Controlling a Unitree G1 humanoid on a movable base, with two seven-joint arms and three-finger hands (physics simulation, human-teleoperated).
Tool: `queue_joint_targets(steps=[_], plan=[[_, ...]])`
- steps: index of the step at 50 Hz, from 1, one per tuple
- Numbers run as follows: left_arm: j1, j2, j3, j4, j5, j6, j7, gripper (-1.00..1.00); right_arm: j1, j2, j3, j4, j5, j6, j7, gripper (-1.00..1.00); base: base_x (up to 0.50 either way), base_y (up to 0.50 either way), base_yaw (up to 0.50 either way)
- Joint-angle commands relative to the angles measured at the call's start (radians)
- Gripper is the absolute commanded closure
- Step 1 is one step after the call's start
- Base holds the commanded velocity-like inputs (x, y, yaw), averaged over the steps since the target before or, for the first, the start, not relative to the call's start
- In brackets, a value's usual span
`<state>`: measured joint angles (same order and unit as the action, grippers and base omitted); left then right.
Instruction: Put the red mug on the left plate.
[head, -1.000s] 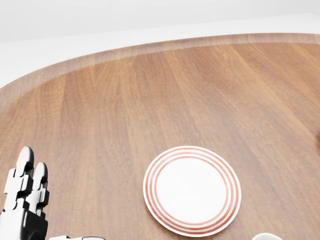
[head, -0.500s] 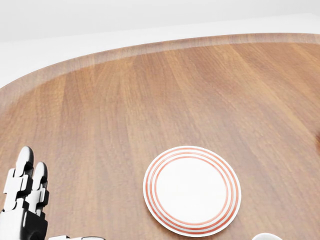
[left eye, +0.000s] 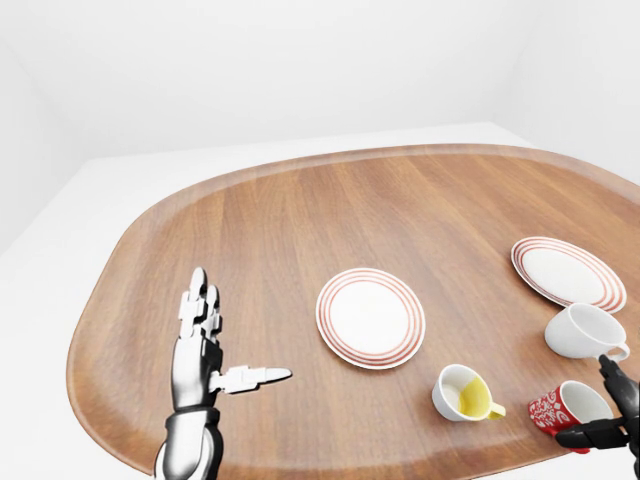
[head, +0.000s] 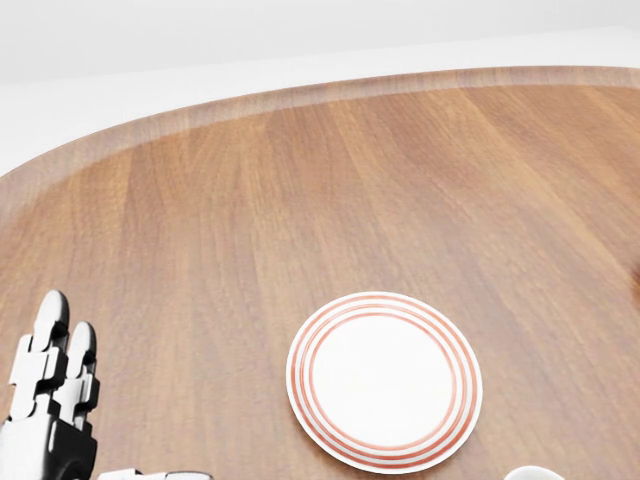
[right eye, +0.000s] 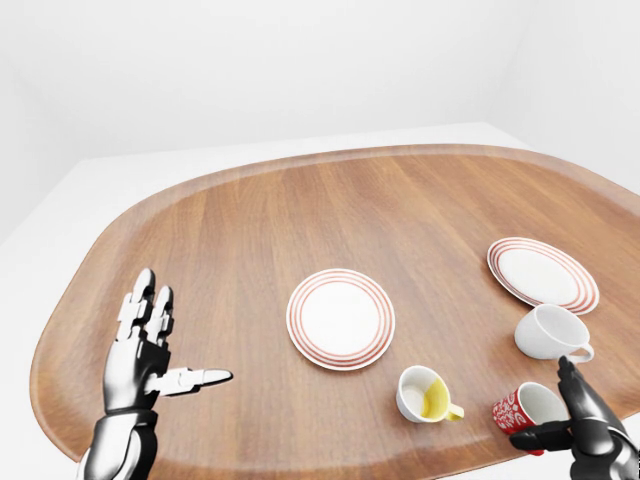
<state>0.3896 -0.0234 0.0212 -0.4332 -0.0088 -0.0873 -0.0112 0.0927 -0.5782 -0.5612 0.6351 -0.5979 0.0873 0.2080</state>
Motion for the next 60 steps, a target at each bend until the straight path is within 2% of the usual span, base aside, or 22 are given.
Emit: queue_joint_targets(steps=[1, 8, 15, 16, 17, 20, 28, 36, 40, 43, 46, 47, 50, 53, 54, 57, 60], plan=[[-0.002, 0.002, -0.001, 0.0, 0.0, 0.0, 0.002, -1.0, -0.027, -0.026, 0.049, 0.087, 0.041, 0.0, -0.052, -1.0, 0.0, 0.0, 0.0], [0.0, 0.002, -0.001, -0.002, 0.0, 0.0, 0.001, -1.0, -0.071, -0.047, 0.105, 0.19, 0.073, 0.0, -0.091, -1.0, 0.0, 0.0, 0.0], [0.002, 0.001, 0.0, -0.004, 0.0, 0.0, 0.0, -1.0, -0.055, -0.043, 0.117, 0.171, 0.084, 0.0, -0.087, -1.0, 0.0, 0.0, 0.0], [0.002, 0.001, 0.0, -0.005, 0.0, 0.0, 0.0, -1.0, -0.057, -0.043, 0.121, 0.18, 0.084, 0.0, -0.091, -0.78, 0.0, 0.0, 0.0], [0.003, 0.001, 0.0, -0.005, -0.001, 0.0, -0.001, -1.0, -0.06, -0.044, 0.124, 0.19, 0.086, 0.0, -0.096, 1.0, 0.0, 0.0, 0.0], [0.001, 0.001, 0.0, -0.005, 0.0, 0.0, 0.0, -1.0, -0.059, -0.044, 0.14, 0.2, 0.088, 0.0, -0.087, 1.0, 0.0, 0.0, 0.0], [0.005, 0.0, 0.001, -0.008, -0.002, 0.0, -0.001, -1.0, -0.017, -0.021, 0.114, 0.077, 0.057, 0.0, -0.049, 1.0, 0.0, 0.0, 0.0], [0.004, 0.0, 0.0, -0.007, -0.001, 0.0, 0.0, -1.0, 0.022, 0.037, 0.037, -0.166, -0.064, 0.0, 0.009, 1.0, 0.0, 0.0, 0.0], [0.002, 0.001, -0.001, -0.003, 0.0, 0.0, 0.0, -1.0, -0.02, 0.057, 0.003, -0.358, -0.139, 0.0, 0.083, 1.0, 0.0, 0.0, 0.0], [-0.013, 0.003, 0.004, 0.009, -0.003, 0.0, -0.001, -1.0, -0.111, 0.049, 0.043, -0.37, -0.206, 0.0, 0.103, 1.0, 0.0, 0.0, 0.0], [-0.012, 0.002, 0.001, 0.008, 0.002, 0.0, 0.0, -1.0, -0.255, 0.026, 0.118, -0.328, -0.246, 0.0, 0.064, 1.0, 0.0, 0.0, 0.0], [-0.013, 0.003, 0.001, 0.009, 0.0, 0.0, -0.002, -1.0, -0.329, 0.018, 0.179, -0.293, -0.271, 0.0, 0.069, 1.0, 0.0, 0.0, 0.0], [-0.019, 0.002, 0.003, 0.013, -0.003, 0.0, -0.002, -1.0, -0.45, 0.029, 0.278, -0.203, -0.306, 0.0, 0.041, 1.0, 0.0, 0.0, 0.0], [-0.017, 0.002, 0.003, 0.013, -0.001, 0.0, -0.002, -1.0, -0.66, 0.068, 0.386, 0.016, -0.333, 0.0, -0.081, 1.0, 0.0, 0.0, 0.0], [-0.017, 0.002, 0.004, 0.013, -0.002, 0.0, -0.002, -1.0, -0.689, 0.071, 0.397, 0.054, -0.329, 0.0, -0.105, 1.0, 0.0, 0.0, 0.0], [-0.007, 0.001, 0.004, 0.009, -0.002, 0.0, -0.003, -1.0, -0.925, 0.148, 0.486, 0.408, -0.298, 0.0, -0.239, 1.0, 0.0, 0.0, 0.0], [-0.01, 0.001, 0.007, 0.012, -0.006, 0.0, -0.005, -1.0, -1.037, 0.201, 0.537, 0.612, -0.3, 0.0, -0.365, 1.0, 0.0, 0.0, 0.0]])
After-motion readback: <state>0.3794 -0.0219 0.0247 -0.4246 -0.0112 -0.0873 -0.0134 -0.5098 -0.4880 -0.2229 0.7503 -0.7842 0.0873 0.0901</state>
